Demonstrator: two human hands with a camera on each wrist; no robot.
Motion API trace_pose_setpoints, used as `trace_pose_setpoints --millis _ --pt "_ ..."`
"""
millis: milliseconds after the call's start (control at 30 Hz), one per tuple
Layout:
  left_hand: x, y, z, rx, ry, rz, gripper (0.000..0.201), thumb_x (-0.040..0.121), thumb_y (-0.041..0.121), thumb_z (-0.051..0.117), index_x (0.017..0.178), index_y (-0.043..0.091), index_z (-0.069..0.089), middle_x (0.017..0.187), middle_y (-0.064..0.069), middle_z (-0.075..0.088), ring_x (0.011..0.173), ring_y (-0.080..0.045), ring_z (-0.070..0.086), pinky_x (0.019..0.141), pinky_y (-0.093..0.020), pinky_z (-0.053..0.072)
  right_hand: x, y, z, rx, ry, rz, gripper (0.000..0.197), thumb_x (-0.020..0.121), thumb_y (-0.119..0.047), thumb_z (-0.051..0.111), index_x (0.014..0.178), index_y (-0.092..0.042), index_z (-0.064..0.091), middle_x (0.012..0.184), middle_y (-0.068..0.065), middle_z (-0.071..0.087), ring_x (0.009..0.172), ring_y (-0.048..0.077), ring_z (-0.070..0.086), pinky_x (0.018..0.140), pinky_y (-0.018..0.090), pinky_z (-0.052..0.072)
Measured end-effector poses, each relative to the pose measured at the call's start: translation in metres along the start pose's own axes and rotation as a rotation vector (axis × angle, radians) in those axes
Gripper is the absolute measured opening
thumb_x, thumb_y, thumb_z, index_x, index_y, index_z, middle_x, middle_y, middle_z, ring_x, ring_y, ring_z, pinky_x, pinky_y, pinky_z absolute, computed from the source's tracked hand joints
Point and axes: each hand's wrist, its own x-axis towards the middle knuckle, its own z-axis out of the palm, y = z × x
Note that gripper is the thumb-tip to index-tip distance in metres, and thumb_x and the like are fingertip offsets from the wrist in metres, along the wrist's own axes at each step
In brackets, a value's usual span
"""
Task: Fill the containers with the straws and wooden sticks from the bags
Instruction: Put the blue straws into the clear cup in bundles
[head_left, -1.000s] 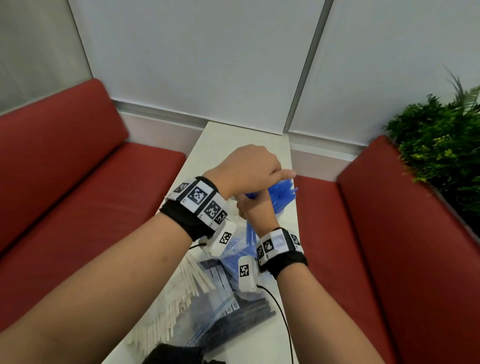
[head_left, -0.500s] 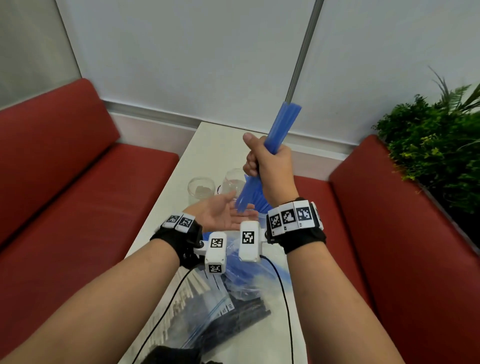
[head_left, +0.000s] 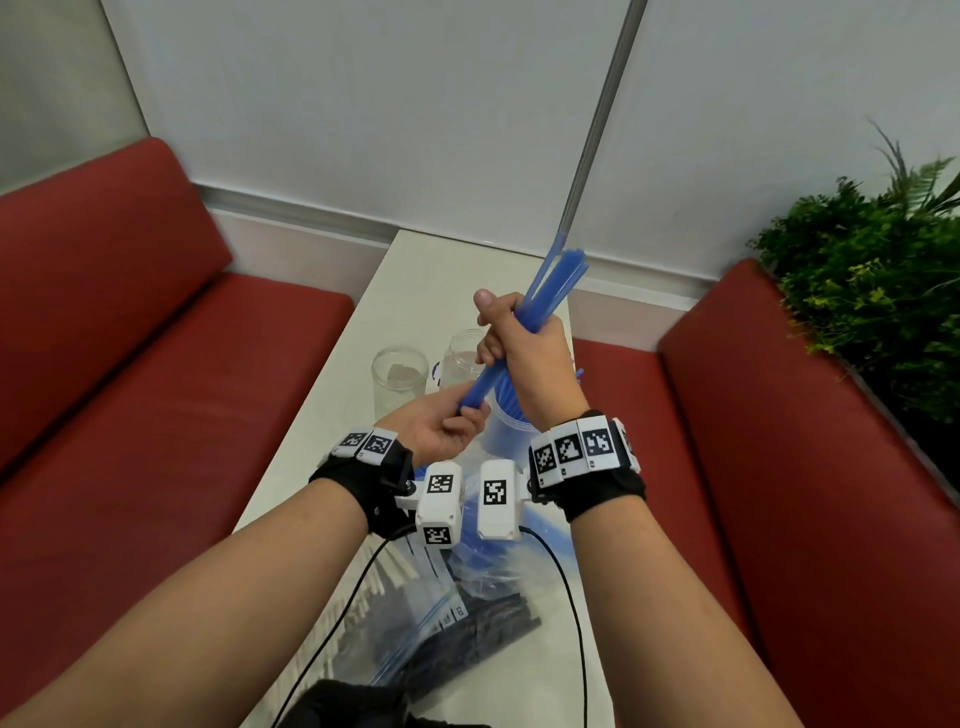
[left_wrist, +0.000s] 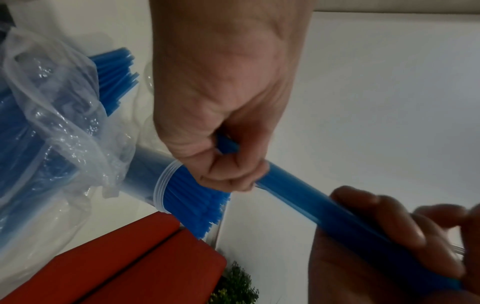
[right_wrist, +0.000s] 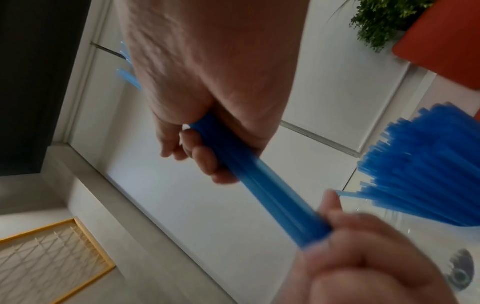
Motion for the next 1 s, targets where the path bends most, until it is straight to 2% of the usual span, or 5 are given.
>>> trace_pose_setpoints --millis 200,367,667,800,1000 --pt "0.019 0.004 -0.030 0.093 0.125 0.157 0.015 0.101 0.019 0.049 0.089 0.010 0.050 0.060 0.000 0.037 0.035 -0.004 0.034 0.032 -0.011 0.015 0.018 -0.005 -0.044 -0.402 -0.216 0.369 0.012 0.089 -0.022 0.075 0.085 -0.010 0.073 0.089 0.012 0.075 0.077 0.022 0.071 0.082 0.037 0.063" --pt "0.032 0.002 -0.046 0.138 0.183 0.191 0.017 0.100 0.018 0.052 0.099 0.001 0.057 0.071 -0.007 0.052 0.049 -0.008 0.046 0.038 -0.010 0.034 0.032 0.004 -0.066 -0.373 -0.162 0.446 0.004 0.084 -0.009 0.077 0.082 -0.006 0.076 0.089 0.021 0.075 0.085 0.037 0.075 0.081 0.036 0.063" --pt "0.064 0.010 -0.073 0.495 0.309 0.446 0.023 0.098 0.006 0.054 0.114 -0.007 0.062 0.102 -0.017 0.066 0.100 -0.027 0.064 0.097 -0.036 0.051 0.068 0.025 -0.108 -0.637 0.091 0.391 0.003 0.081 -0.007 0.073 0.080 -0.008 0.071 0.082 0.010 0.075 0.071 0.023 0.076 0.067 0.028 0.060" --pt "0.084 0.012 -0.083 0.879 0.345 0.491 0.021 0.095 -0.004 0.052 0.111 -0.007 0.066 0.101 -0.019 0.067 0.093 -0.023 0.064 0.083 -0.025 0.052 0.076 0.045 -0.112 -0.711 0.123 0.403 0.003 0.082 -0.008 0.071 0.079 -0.007 0.070 0.084 0.015 0.076 0.070 0.023 0.077 0.070 0.033 0.064" --pt "0.110 0.009 -0.105 1.639 0.261 0.528 0.029 0.089 -0.002 0.053 0.101 0.011 0.075 0.103 -0.004 0.073 0.096 -0.017 0.067 0.090 -0.025 0.050 0.076 0.087 -0.106 -0.811 0.105 0.456 0.015 0.081 -0.006 0.068 0.067 -0.008 0.065 0.073 0.018 0.070 0.062 0.024 0.071 0.068 0.039 0.061"
